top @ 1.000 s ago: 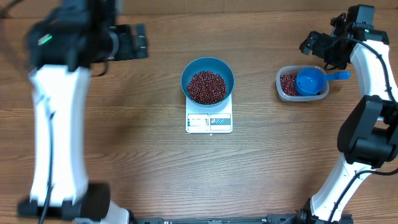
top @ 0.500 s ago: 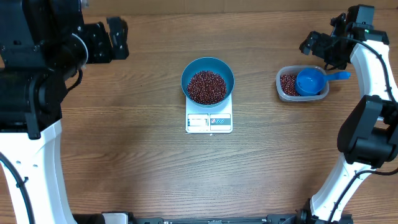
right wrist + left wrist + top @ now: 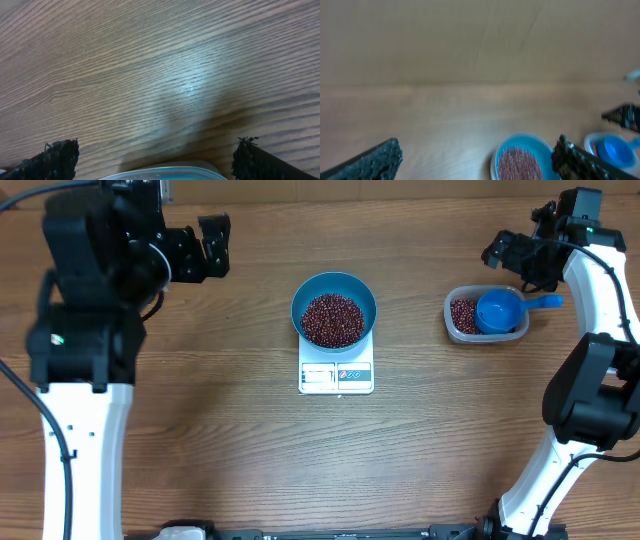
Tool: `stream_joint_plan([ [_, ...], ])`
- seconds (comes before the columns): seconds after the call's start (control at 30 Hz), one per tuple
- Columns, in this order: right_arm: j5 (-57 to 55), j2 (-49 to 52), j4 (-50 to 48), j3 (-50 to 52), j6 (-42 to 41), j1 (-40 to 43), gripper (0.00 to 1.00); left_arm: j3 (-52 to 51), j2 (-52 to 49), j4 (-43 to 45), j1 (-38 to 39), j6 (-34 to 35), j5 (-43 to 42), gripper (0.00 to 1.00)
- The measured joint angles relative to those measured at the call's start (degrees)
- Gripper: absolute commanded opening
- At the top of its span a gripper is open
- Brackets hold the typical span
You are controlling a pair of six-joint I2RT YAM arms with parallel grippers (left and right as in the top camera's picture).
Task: Scoop item into bowl and weigh 150g on scale
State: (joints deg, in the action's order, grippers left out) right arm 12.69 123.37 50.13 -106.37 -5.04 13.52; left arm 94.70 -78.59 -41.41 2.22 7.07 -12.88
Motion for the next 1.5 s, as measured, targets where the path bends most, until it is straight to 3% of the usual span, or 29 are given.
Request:
stream_joint_plan([
  [0.57, 0.0, 0.0, 0.0, 0.0, 0.2, 0.0, 1.00, -61.5, 21.1, 51.7, 0.4, 0.0, -0.4, 1.00],
  [0.9, 0.0, 0.0, -0.1, 0.0, 0.2, 0.0, 1.00, -90.5, 37.2, 74.4, 0.4, 5.0, 5.4, 1.00],
  [1.1, 0.0, 0.0, 0.0, 0.0, 0.2, 0.0, 1.00, -94.1, 45.6, 69.0, 0.4, 6.5, 10.6, 1.00],
  [1.33, 0.0, 0.0, 0.0, 0.0, 0.2, 0.0, 1.00, -94.2, 63.4, 43.6, 0.4, 6.5, 16.9, 0.99],
  [1.5, 0.0, 0.0, 0.0, 0.0, 0.2, 0.0, 1.00, -94.2, 73.4, 37.5, 0.4, 5.9, 17.9, 1.00],
])
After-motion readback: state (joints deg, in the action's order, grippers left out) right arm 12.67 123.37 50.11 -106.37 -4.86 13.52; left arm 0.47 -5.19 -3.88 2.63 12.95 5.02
